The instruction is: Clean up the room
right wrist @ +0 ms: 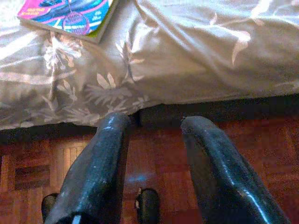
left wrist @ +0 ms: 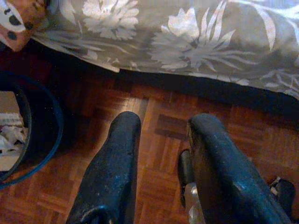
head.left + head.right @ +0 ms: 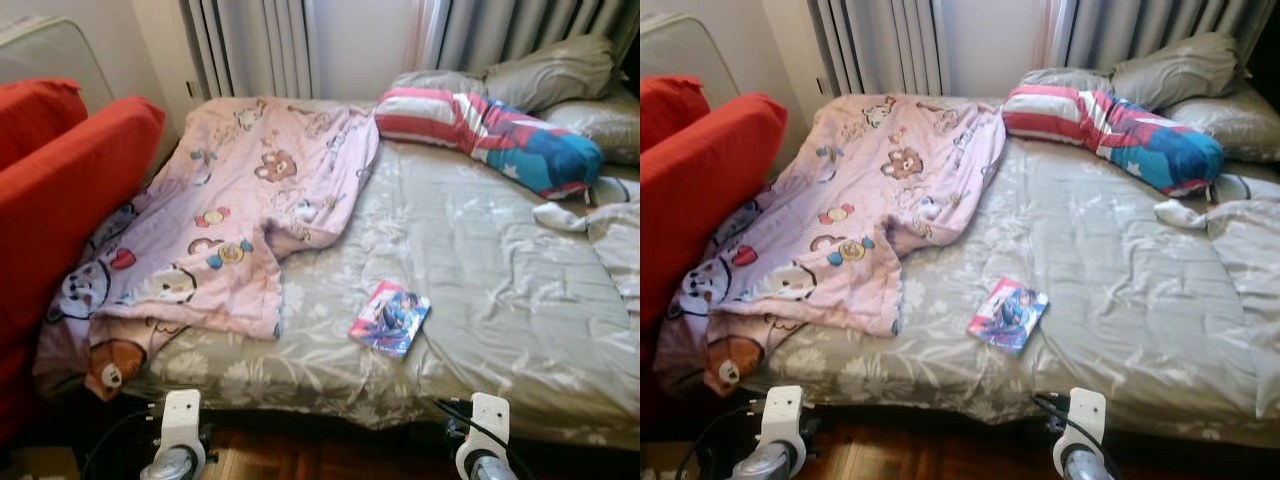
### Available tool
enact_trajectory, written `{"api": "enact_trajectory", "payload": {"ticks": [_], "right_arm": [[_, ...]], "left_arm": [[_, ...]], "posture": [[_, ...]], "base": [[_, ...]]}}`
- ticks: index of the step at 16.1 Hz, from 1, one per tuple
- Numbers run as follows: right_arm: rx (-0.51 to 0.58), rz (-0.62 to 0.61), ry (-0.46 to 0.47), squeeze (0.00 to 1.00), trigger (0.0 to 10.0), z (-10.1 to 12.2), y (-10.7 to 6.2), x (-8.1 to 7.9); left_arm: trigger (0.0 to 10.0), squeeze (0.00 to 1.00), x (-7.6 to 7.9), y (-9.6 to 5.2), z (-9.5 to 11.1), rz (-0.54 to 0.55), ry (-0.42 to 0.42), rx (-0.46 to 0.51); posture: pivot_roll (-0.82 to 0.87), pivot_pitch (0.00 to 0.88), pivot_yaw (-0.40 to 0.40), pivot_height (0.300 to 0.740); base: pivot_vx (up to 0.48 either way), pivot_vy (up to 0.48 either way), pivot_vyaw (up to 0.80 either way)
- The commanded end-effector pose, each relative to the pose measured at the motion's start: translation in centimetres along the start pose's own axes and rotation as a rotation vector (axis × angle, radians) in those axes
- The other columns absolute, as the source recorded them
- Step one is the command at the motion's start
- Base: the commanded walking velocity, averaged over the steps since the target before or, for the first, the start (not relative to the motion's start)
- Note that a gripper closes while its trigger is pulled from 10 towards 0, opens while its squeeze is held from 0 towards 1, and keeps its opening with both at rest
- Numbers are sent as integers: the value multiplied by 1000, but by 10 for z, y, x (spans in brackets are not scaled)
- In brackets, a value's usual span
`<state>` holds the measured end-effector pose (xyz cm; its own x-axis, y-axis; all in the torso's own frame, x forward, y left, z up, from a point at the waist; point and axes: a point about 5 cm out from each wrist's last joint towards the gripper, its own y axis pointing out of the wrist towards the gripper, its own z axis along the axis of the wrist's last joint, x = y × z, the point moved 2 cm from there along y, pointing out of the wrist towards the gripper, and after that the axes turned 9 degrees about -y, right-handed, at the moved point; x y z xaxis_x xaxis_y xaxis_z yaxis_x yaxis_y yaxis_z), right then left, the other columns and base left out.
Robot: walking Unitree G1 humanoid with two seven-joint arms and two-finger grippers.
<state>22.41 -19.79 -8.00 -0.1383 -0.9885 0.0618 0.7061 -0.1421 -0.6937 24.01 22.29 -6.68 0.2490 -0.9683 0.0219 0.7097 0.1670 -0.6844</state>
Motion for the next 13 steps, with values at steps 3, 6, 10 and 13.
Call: {"api": "enact_trajectory", "payload": {"ticks": [3, 6, 10, 13], "right_arm": [[10, 16, -26, 0, 10000, 4, 1, -5], [24, 29, -59, 0, 10000, 7, 1, -7], [29, 16, -33, 0, 10000, 8, 2, -5], [53, 13, -21, 0, 10000, 14, 3, -4]], "left_arm": [[10000, 0, -1, 0, 0, 2, -2, -11], [10000, 0, 1, 0, -2, 1, -8, -11], [10000, 0, 1, 0, -4, 0, -1, -15], [10000, 0, 5, 0, -4, -21, 5, -12]], "posture": [[100, 62, 14, 740], [98, 71, 9, 740], [90, 69, 14, 740], [82, 61, 23, 740]], "base": [[280, 0, 0], [286, 0, 394], [292, 0, 122], [0, 0, 0]]}}
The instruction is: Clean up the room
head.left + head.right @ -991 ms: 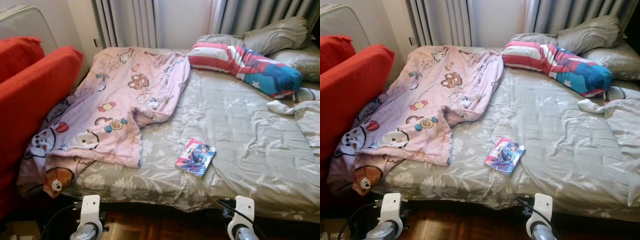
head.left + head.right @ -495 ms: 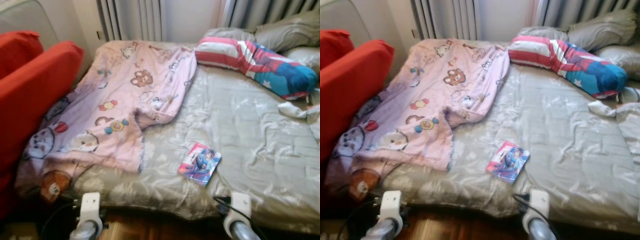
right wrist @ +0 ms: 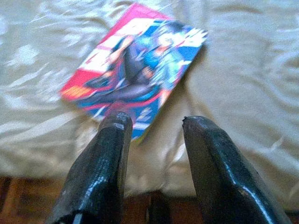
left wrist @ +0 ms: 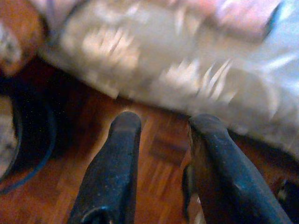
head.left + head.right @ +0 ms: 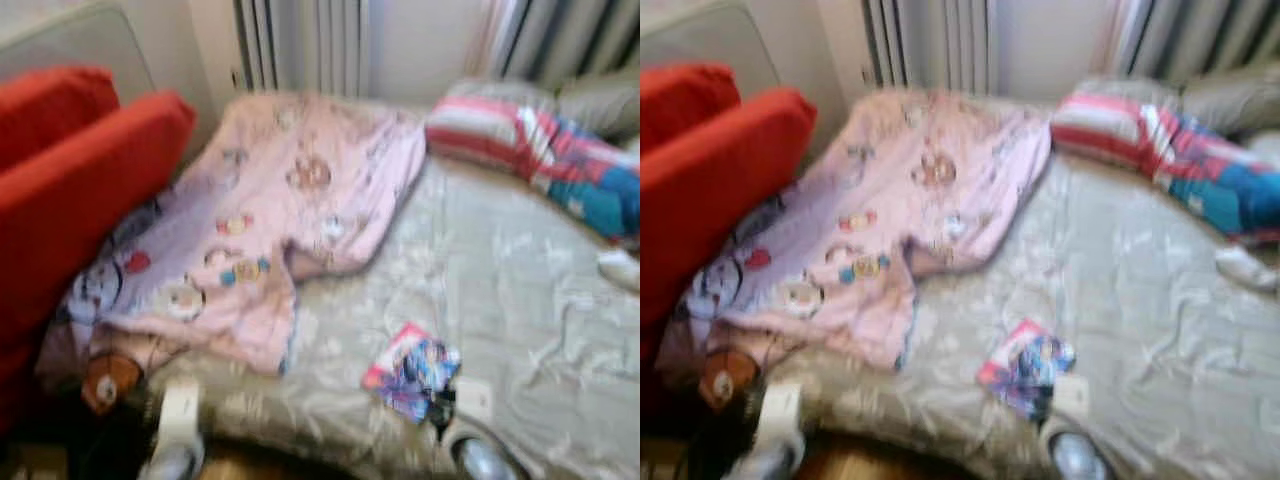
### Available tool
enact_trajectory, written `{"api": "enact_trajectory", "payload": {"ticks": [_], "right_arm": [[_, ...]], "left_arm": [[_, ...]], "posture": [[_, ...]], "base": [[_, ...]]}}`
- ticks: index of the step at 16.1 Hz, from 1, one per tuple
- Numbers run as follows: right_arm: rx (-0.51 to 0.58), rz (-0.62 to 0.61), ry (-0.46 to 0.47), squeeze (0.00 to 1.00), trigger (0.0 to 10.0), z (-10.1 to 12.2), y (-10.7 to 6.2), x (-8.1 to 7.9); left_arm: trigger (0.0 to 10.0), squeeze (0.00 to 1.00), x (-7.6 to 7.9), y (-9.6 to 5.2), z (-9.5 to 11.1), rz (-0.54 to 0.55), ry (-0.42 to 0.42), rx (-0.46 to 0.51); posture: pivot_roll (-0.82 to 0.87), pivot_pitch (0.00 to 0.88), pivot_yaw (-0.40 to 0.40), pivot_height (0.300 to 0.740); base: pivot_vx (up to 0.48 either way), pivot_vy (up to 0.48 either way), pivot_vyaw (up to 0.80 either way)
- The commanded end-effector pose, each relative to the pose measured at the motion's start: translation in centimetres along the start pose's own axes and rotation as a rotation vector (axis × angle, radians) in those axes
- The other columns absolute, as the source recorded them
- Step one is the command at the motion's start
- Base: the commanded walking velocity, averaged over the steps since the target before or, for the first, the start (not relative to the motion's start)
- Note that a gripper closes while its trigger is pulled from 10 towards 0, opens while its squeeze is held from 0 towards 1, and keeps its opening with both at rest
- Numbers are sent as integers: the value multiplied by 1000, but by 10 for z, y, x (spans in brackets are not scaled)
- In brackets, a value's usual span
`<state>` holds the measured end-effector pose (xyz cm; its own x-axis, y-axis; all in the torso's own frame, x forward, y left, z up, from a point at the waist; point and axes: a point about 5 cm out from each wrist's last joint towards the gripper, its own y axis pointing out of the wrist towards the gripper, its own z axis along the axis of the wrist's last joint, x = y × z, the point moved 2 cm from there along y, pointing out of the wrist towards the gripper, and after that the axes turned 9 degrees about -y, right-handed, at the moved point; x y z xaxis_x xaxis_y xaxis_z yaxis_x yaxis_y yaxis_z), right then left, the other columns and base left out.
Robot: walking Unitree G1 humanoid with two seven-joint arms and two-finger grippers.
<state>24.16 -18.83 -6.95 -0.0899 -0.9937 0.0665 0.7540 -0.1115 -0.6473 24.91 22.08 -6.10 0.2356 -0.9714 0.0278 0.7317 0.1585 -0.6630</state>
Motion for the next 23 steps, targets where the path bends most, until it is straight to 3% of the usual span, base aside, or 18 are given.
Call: {"api": "enact_trajectory", "payload": {"ticks": [1, 5, 6, 8, 9, 12, 14, 16, 19, 23], "right_arm": [[4, -18, 17, 0, 10000, -1, -1, 6], [49, -13, 22, 0, 10000, 13, 3, 2], [59, -11, 16, 0, 10000, 15, 3, 1], [157, -18, 35, 0, 10000, 37, 5, -1], [254, -10, 42, 0, 10000, 57, 6, -2], [409, 7, 32, 0, 10000, 88, 3, -2], [452, 19, 15, 0, 10000, 93, 1, -3], [485, 88, -61, 0, 10000, 91, -2, -13], [480, -9, 46, 0, 10000, 87, -3, 4], [481, 50, -29, 0, 10000, 80, -5, -1]], "left_arm": [[10000, 0, 1, -3, -13, -11, 1, -39], [10000, 0, 4, -2, -9, -29, 4, -22], [10000, 0, 8, -1, 0, -42, 8, 20], [10000, 0, 29, 1, 30, -131, 57, 174], [10000, 0, 40, 0, 54, -177, 34, 298], [10000, 0, 40, -6, 78, -189, 22, 443], [10000, 0, 35, -10, 80, -197, 40, 491], [10000, 0, 24, -15, 75, -185, 43, 524], [10000, 0, 14, -19, 55, -198, 61, 486], [10000, 0, 13, -19, 62, -190, 40, 508]], "posture": [[82, 59, 25, 740], [80, 44, 30, 740], [81, 42, 31, 740], [71, 36, 31, 740], [69, 30, 27, 740], [56, 17, 18, 740], [52, 10, 17, 740], [58, 14, 17, 740], [86, 18, 9, 740], [71, 23, 3, 740]], "base": [[0, 0, 0], [0, 0, 0], [0, 0, 0], [0, 0, 0], [0, 0, 0], [0, 0, 0], [0, 0, 0], [0, 0, 0], [0, 0, 0], [0, 0, 0]]}}
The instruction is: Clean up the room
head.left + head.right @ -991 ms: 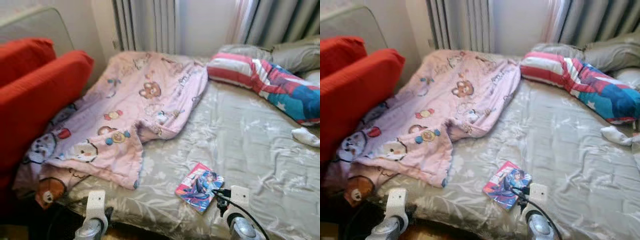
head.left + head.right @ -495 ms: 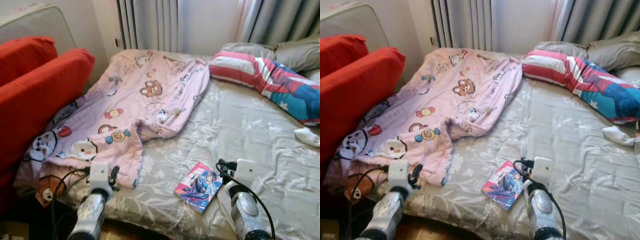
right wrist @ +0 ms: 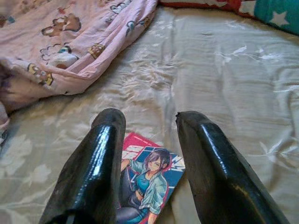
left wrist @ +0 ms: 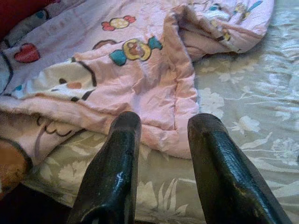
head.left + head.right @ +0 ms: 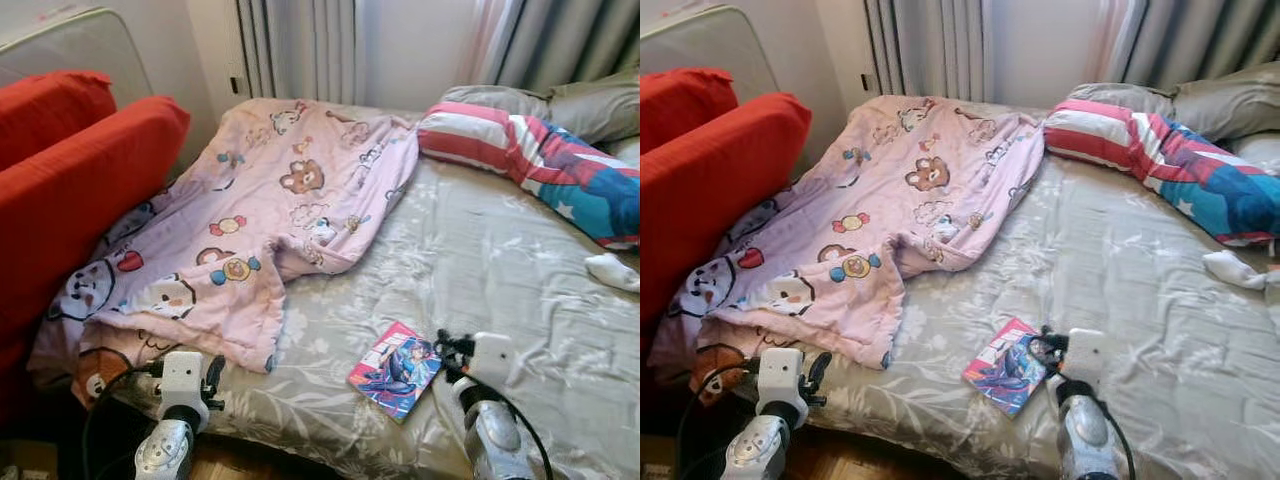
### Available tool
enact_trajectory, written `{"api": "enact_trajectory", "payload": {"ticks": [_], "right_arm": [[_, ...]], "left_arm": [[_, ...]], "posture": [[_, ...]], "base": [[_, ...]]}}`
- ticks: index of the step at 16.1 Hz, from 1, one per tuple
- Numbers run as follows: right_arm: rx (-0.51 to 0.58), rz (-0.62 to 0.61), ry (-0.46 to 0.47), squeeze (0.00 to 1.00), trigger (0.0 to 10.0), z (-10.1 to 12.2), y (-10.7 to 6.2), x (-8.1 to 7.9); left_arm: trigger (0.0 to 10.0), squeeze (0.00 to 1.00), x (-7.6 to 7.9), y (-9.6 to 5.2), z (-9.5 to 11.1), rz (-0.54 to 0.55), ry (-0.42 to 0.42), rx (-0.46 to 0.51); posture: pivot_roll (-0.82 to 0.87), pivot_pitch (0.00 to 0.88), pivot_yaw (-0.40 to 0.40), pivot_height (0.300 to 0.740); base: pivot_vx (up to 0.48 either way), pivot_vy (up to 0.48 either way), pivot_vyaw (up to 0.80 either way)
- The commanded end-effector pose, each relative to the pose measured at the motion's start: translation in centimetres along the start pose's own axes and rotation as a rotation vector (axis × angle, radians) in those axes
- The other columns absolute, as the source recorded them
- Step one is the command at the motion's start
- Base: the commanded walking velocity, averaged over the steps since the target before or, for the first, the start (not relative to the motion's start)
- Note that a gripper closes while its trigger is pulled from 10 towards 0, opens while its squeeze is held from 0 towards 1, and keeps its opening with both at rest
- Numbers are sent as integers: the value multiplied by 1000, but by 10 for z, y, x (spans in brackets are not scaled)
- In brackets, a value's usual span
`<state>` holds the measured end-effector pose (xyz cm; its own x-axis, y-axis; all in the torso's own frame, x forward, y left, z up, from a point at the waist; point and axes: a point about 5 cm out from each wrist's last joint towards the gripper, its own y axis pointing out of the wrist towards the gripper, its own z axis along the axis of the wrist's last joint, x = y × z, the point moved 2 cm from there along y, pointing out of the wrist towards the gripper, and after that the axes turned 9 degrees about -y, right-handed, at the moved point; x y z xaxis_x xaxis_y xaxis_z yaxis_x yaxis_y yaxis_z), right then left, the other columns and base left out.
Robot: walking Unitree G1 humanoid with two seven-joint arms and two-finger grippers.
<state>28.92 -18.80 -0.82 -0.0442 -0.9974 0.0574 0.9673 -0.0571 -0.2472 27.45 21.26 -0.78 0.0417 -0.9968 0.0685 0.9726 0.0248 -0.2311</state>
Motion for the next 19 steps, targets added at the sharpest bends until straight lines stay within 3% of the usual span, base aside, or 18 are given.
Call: {"api": "enact_trajectory", "payload": {"ticks": [1, 5, 7, 11, 17, 19], "right_arm": [[21, 2, -15, 0, 10000, 2, -1, 3], [26, -91, 12, 0, 10000, 1, -5, 25], [5, -103, 12, 0, 10000, -3, -6, 26], [37, -89, 28, 0, 10000, 12, 4, 22], [-29, -90, 34, 0, 10000, 2, 4, 16], [-55, -93, 30, 0, 10000, -1, 4, 14]], "left_arm": [[10000, 0, -2, 4, 9, 1, -7, 35], [10000, 0, -4, 6, 13, -6, -3, 39], [10000, 0, -7, 4, 8, 16, -15, 24], [10000, 0, 1, 13, 19, 14, -41, 55], [10000, 0, -2, 11, 15, 29, -50, 35], [10000, 0, -1, 12, 14, 26, -43, 23]], "posture": [[72, 19, 1, 740], [65, 6, -1, 740], [64, 1, -4, 740], [70, 19, -7, 740], [64, 42, 7, 740], [59, 50, 10, 721]], "base": [[0, 0, 0], [0, 0, 0], [0, 0, 0], [0, 0, 0], [0, 0, 0], [0, 0, 0]]}}
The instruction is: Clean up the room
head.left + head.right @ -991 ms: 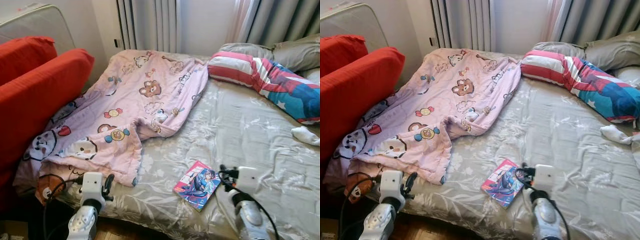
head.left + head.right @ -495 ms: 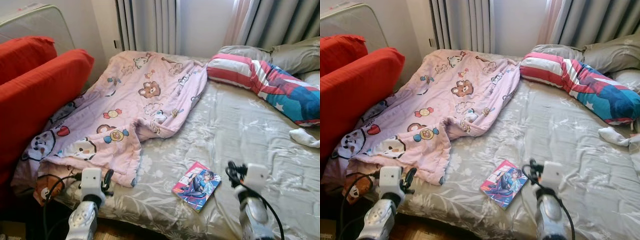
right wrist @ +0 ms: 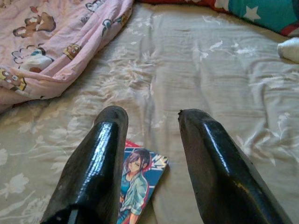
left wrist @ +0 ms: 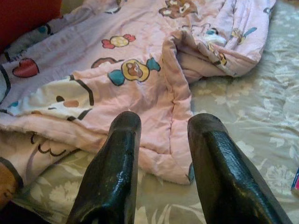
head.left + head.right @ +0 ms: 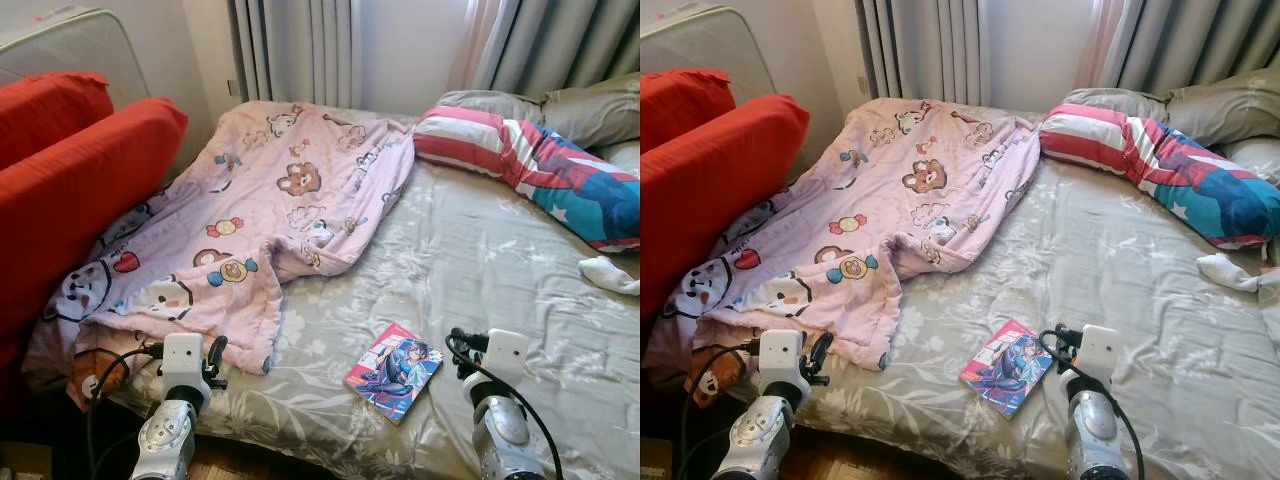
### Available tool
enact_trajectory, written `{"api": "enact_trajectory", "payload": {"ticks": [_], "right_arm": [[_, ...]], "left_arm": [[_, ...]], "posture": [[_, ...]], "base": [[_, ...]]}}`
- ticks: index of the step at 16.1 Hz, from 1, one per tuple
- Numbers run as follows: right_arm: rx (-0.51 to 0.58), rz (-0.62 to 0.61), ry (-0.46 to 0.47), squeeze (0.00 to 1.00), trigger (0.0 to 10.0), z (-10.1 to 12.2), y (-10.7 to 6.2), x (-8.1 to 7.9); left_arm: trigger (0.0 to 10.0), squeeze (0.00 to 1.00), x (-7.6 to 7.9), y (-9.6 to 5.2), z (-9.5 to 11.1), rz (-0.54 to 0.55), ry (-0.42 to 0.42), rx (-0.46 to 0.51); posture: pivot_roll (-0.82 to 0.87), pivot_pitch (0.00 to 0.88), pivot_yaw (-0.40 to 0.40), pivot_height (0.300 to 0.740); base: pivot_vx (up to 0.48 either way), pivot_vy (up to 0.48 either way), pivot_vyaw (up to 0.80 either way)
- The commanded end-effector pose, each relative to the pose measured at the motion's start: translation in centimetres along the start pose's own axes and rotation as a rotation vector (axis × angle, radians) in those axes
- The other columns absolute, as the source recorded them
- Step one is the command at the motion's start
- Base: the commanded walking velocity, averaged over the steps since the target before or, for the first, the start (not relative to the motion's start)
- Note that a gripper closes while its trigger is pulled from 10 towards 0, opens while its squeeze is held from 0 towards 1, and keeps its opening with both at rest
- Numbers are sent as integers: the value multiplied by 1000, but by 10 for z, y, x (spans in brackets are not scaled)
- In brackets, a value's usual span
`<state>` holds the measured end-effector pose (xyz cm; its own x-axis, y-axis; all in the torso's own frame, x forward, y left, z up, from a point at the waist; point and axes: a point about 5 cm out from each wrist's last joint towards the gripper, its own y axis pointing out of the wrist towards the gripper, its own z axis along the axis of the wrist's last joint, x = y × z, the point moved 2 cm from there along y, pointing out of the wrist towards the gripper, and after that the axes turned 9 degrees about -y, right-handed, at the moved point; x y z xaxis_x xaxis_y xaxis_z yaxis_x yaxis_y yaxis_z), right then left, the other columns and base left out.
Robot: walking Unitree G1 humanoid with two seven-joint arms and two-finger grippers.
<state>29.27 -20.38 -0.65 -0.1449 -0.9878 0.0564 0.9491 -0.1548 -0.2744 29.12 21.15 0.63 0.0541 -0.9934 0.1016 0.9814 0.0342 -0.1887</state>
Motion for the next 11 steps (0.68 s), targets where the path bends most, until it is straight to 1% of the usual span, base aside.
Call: {"api": "enact_trajectory", "payload": {"ticks": [1, 3, 4, 5, 8, 10, 11], "right_arm": [[-14, 2, 10, 0, 10000, -2, 0, -3], [-19, -1, 7, 0, 10000, -3, -1, -6], [-16, -10, 13, 0, 10000, -4, -1, -7], [-13, -12, 27, 0, 10000, -4, -2, -7], [-14, -2, 19, 0, 10000, -1, 0, -13], [-23, 2, 12, 0, 10000, -1, 1, -13], [-44, -3, 5, 0, 10000, -3, 2, -13]], "left_arm": [[10000, 0, -4, -1, -3, 18, -6, -22], [10000, 0, -4, -1, -5, 18, 3, -32], [10000, 0, -5, -3, -7, 22, 18, -47], [10000, 0, -6, -3, -8, 26, 12, -47], [10000, 0, -7, -5, -10, 29, 18, -56], [10000, 0, -8, -6, -10, 33, 18, -54], [10000, 0, -9, -6, -10, 36, 21, -60]], "posture": [[59, 54, 13, 711], [65, 61, 13, 691], [65, 63, 12, 691], [65, 63, 12, 691], [71, 67, 12, 691], [72, 70, 11, 691], [72, 74, 12, 687]], "base": [[0, 0, 0], [0, 0, 0], [0, 0, 0], [0, 0, 0], [0, 0, 0], [0, 0, 0], [0, 0, 0]]}}
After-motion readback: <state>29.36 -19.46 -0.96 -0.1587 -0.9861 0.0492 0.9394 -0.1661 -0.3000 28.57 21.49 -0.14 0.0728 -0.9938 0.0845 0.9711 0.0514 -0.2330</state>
